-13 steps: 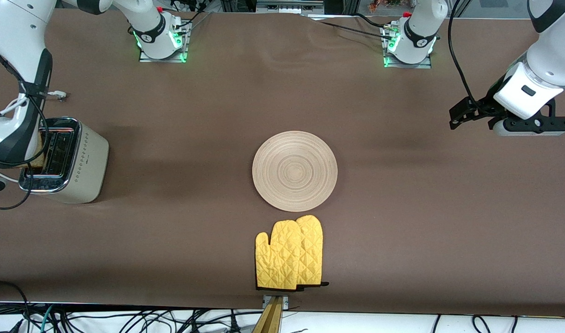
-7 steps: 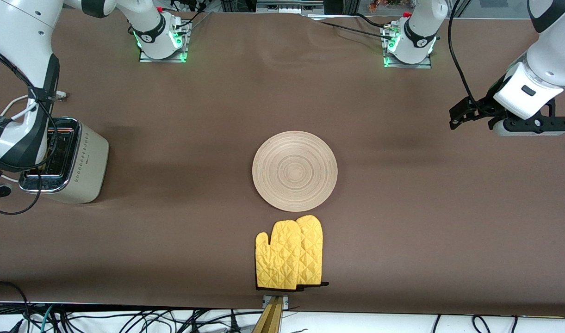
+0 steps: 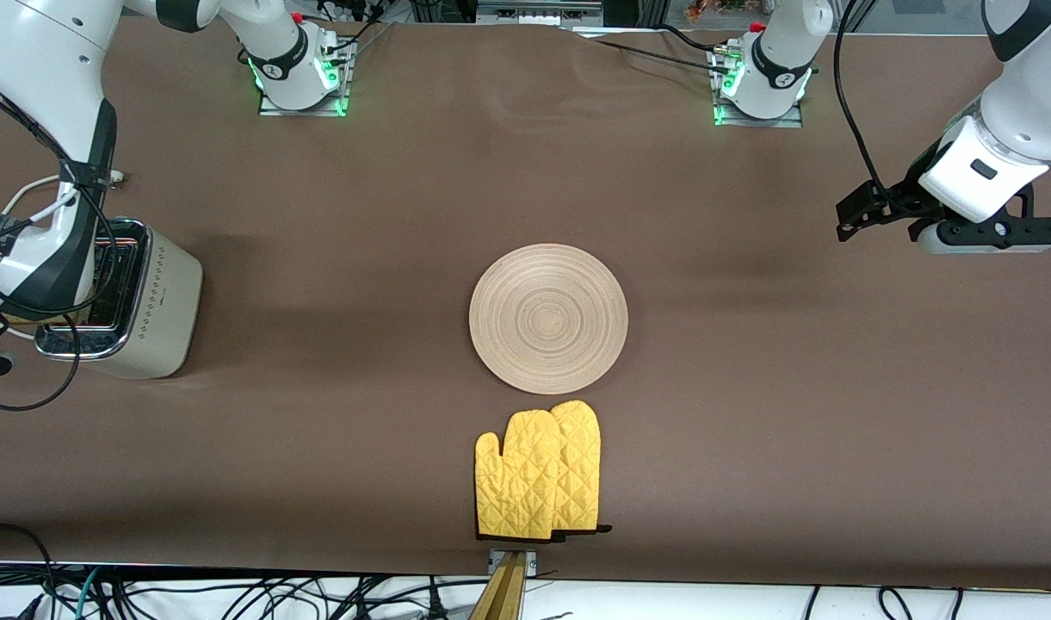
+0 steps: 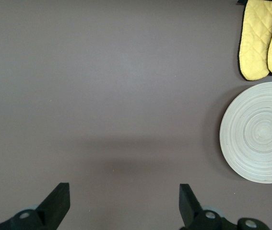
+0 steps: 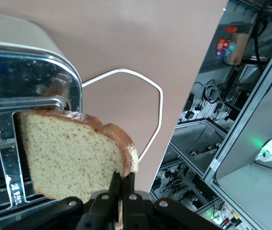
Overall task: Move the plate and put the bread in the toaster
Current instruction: 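Lower the bread into the toaster slot and open the right gripper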
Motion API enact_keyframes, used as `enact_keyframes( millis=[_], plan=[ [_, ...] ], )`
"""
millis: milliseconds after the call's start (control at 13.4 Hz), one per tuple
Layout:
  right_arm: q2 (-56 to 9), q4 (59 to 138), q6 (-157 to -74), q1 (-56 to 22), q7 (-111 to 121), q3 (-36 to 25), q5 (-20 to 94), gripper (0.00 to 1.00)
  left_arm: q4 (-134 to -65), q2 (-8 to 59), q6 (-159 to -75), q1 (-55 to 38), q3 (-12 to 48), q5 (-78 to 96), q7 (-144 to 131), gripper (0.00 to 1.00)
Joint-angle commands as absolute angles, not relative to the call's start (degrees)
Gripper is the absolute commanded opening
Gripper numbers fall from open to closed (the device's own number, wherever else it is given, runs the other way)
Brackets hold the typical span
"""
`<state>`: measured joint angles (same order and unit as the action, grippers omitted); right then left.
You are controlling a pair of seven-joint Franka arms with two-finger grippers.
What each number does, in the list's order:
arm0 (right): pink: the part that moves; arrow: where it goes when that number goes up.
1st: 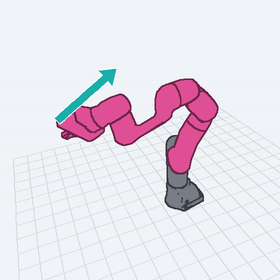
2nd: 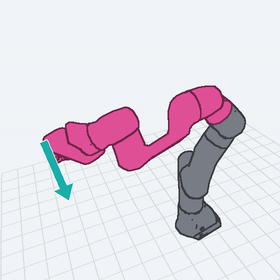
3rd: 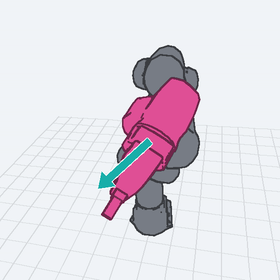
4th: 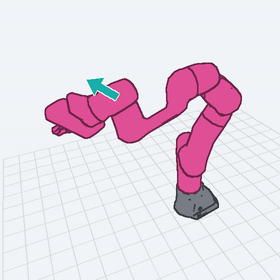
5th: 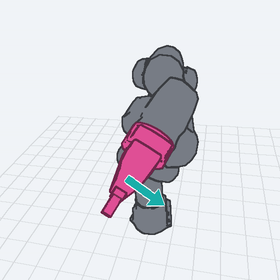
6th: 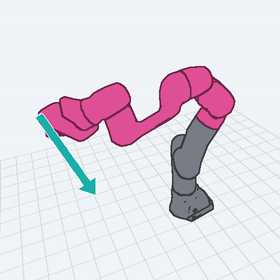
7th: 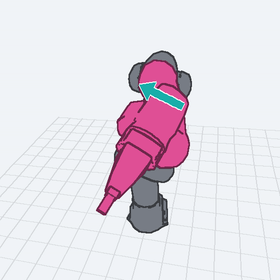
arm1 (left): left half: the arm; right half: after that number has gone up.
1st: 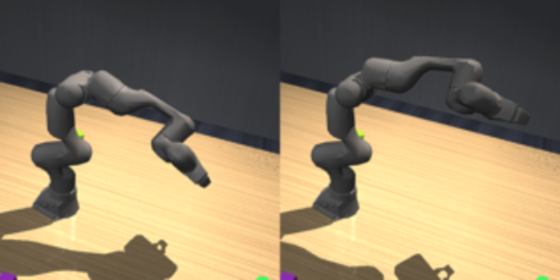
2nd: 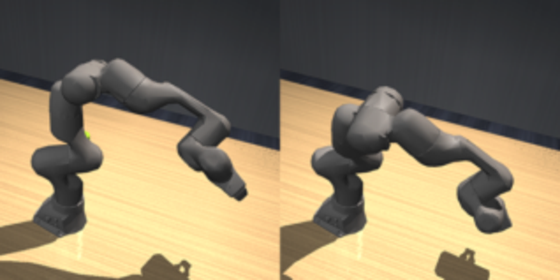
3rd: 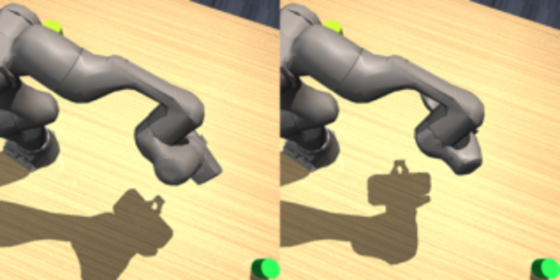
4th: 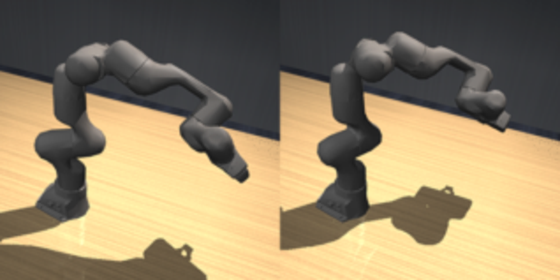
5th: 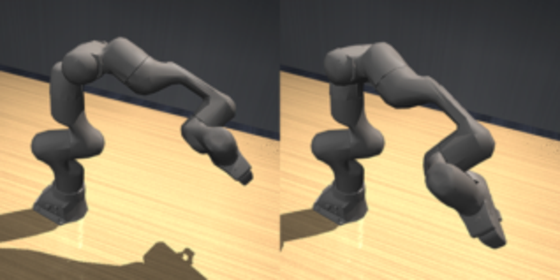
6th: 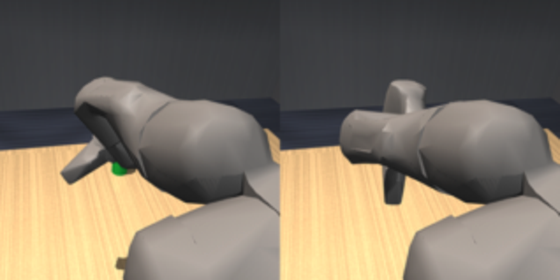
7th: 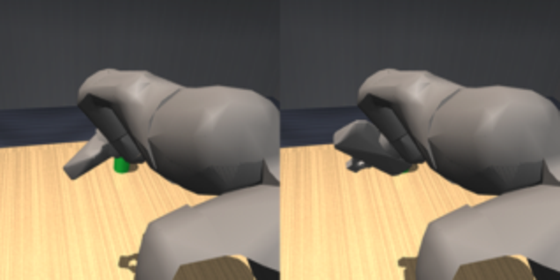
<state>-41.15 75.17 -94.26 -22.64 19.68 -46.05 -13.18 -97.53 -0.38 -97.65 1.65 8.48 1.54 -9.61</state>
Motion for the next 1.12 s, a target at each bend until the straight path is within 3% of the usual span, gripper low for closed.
enact_keyframes(
  millis=[0, 1045],
  plan=[
    [-41.1, 74.5, -92.3, -23.3, 16.5, -46.3, -14.2, 0.0, -96.0, 0.2, -96.5, 2.3, 8.7, 3.1, -9.2, 1.0],
    [-41.4, 76.7, -87.3, -26.0, 5.7, -45.7, -12.2, 0.0, -96.0, 0.2, -96.1, 2.4, 8.6, 3.1, -9.2, 1.0]
  ],
)
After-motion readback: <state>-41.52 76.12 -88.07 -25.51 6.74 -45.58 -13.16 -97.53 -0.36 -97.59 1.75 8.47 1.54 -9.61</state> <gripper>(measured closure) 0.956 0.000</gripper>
